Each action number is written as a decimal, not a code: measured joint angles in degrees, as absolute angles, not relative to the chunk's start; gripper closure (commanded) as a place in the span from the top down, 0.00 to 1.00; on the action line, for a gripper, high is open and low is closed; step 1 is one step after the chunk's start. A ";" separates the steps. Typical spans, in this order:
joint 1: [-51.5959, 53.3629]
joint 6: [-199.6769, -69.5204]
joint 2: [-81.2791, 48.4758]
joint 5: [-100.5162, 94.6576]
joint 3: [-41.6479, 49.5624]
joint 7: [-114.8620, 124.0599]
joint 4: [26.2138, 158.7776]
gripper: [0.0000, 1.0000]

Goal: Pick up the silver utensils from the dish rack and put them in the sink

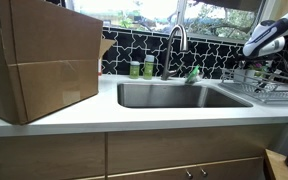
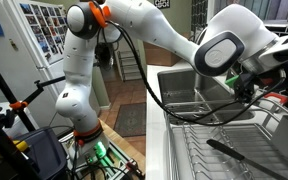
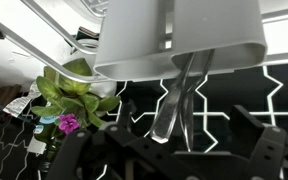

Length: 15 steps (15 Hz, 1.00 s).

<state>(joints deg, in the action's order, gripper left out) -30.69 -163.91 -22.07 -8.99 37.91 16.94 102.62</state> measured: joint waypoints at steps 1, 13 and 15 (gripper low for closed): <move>-30.30 -164.24 -22.95 -8.97 38.66 17.73 102.10 1.00; -25.39 -165.05 -28.89 -6.44 44.39 22.09 99.16 0.64; -24.97 -165.05 -29.16 -6.20 44.97 22.18 98.95 0.63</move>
